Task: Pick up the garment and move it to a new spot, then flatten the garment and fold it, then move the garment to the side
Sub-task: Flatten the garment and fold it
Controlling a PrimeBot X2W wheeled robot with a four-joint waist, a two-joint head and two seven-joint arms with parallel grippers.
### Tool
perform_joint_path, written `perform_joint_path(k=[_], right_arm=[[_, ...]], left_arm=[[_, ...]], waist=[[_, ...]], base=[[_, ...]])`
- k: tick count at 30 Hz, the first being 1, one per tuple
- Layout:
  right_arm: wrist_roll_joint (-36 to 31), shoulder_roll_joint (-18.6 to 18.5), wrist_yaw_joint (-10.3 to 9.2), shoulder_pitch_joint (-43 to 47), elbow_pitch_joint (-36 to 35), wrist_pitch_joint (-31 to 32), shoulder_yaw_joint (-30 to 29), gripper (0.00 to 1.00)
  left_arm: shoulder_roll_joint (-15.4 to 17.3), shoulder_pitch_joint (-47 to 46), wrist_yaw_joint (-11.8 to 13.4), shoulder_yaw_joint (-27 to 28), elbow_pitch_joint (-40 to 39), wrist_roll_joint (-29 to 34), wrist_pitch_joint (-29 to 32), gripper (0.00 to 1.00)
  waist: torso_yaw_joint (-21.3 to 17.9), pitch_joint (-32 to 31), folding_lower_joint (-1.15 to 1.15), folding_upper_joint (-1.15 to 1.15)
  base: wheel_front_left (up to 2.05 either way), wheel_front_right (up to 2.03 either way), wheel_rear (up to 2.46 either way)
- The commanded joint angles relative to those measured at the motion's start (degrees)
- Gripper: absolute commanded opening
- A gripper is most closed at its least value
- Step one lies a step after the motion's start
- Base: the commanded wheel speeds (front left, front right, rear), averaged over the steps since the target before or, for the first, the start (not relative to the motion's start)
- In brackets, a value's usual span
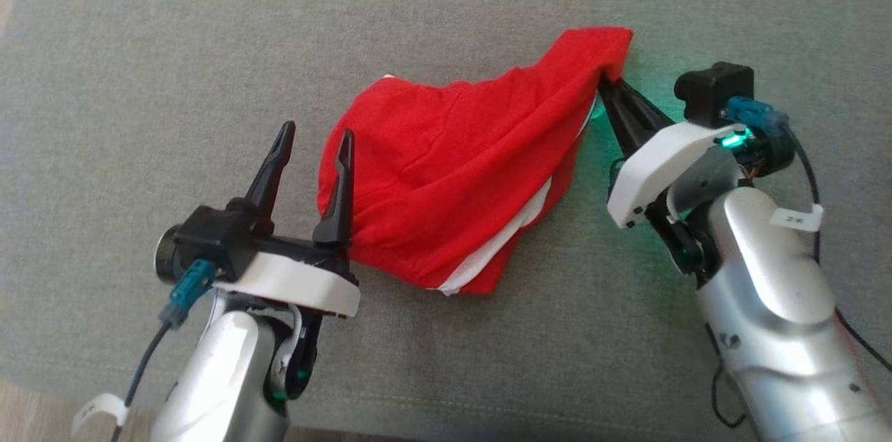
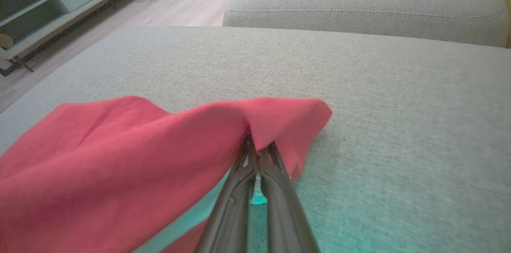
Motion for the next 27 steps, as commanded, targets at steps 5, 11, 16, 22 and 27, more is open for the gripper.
perform_joint_path(k=[5, 11, 16, 22, 27], right_arm=[[1.8, 2.0, -0.05, -3.4, 3.4, -6.5, 2.4, 1.0], [3.7, 1.7, -0.05, -2.1, 3.2, -12.6, 3.7, 1.0], [4.7, 0.4, -0.05, 2.3, -1.0, -16.6, 2.4, 1.0], [2.3, -0.3, -0.05, 9.3, -9.4, -19.1, -3.2, 1.0], [-1.3, 0.5, -0.05, 18.0, -18.0, -17.6, -8.3, 1.0]], left_arm=[[-0.2, -1.7, -0.8, 2.8, -0.8, 1.4, -0.7, 1.0], [-0.1, -0.9, -1.0, 3.6, 0.0, 2.0, -0.7, 1.0], [0.4, 0.4, -1.1, 4.6, 0.4, 2.2, -0.7, 1.0], [1.2, 2.7, -0.4, 5.5, 0.1, 2.8, -0.7, 1.0], [2.1, 6.2, 0.5, 5.7, -1.1, 3.2, -0.7, 1.0]], waist=[[-0.1, 0.1, 0.0, 0.0], [-1.7, -1.5, 0.0, 0.0], [-3.6, -3.7, 0.0, 0.0], [-5.7, -6.7, 0.0, 0.0], [-7.1, -9.8, 0.0, 0.0]], base=[[0.0, 0.0, 0.0], [0.0, 0.0, 0.0], [0.0, 0.0, 0.0], [0.0, 0.0, 0.0], [0.0, 0.0, 0.0]])
